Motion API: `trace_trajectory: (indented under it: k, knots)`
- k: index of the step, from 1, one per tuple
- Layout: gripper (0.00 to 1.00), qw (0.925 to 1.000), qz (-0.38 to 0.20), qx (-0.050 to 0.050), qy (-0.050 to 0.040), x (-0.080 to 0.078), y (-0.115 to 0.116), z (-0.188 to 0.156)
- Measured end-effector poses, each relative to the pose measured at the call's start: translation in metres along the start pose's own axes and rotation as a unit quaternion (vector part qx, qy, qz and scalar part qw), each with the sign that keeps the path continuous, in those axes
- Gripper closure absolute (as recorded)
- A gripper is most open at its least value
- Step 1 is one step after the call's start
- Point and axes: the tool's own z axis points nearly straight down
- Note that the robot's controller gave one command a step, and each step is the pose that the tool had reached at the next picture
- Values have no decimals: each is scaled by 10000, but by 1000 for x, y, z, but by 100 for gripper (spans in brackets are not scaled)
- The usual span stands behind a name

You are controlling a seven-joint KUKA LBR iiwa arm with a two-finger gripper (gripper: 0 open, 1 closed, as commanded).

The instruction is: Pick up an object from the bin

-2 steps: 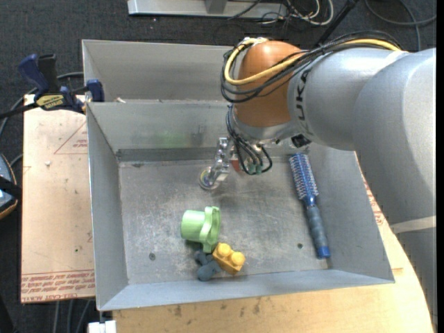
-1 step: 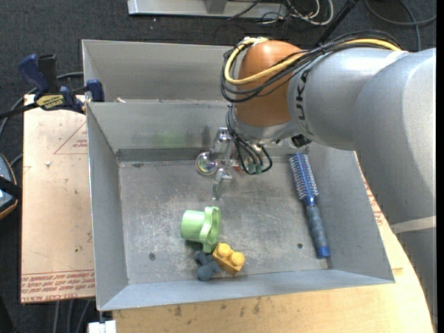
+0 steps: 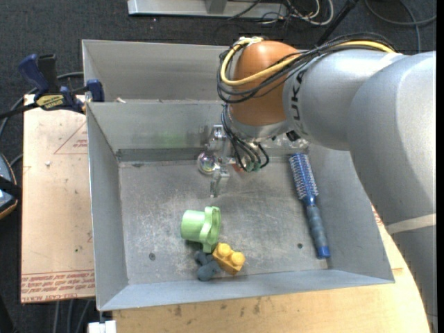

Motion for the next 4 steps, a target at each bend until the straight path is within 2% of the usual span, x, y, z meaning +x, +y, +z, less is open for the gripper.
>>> trace_trajectory:
  k: [1, 2, 3, 4]
  knots:
    - [100, 10000, 2, 13, 99, 5, -1, 9]
    - [100, 9991, 427, 16, 61, 31, -22, -107]
    - [0, 9991, 424, 19, 100, 33, -21, -102]
    - [0, 9958, -912, -6, 53, 66, 39, 14]
